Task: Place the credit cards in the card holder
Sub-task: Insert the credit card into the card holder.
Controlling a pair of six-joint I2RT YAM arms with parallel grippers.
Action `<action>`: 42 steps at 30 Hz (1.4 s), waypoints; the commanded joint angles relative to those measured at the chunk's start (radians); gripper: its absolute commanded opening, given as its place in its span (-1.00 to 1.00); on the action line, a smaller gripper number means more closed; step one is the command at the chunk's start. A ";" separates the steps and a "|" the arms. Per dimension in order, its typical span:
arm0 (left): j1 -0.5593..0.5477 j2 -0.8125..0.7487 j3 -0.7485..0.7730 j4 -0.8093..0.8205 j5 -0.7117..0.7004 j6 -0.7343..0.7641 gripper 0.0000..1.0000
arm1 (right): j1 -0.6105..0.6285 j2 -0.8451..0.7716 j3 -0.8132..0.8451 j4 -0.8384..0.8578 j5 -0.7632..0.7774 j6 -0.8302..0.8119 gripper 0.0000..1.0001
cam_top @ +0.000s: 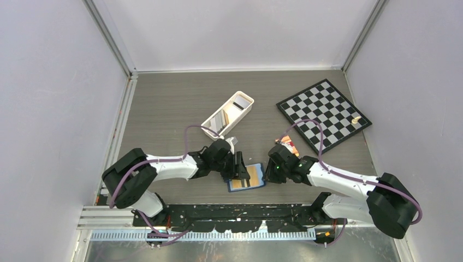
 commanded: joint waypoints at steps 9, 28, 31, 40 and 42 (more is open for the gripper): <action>-0.025 0.062 0.011 -0.189 -0.077 0.059 0.06 | -0.001 -0.060 0.022 -0.071 0.057 -0.014 -0.35; -0.088 0.179 0.070 -0.086 -0.079 0.035 -0.04 | -0.002 -0.037 -0.024 0.007 0.001 0.010 -0.83; -0.102 0.174 0.086 -0.064 -0.089 0.033 -0.04 | -0.002 -0.038 -0.024 0.009 0.001 0.011 -0.85; -0.115 0.045 0.097 -0.112 -0.151 0.083 0.04 | -0.022 -0.126 -0.005 -0.070 0.030 -0.018 -0.59; -0.113 -0.022 0.093 -0.175 -0.181 0.105 0.10 | -0.035 -0.157 -0.011 -0.070 0.015 -0.032 -0.44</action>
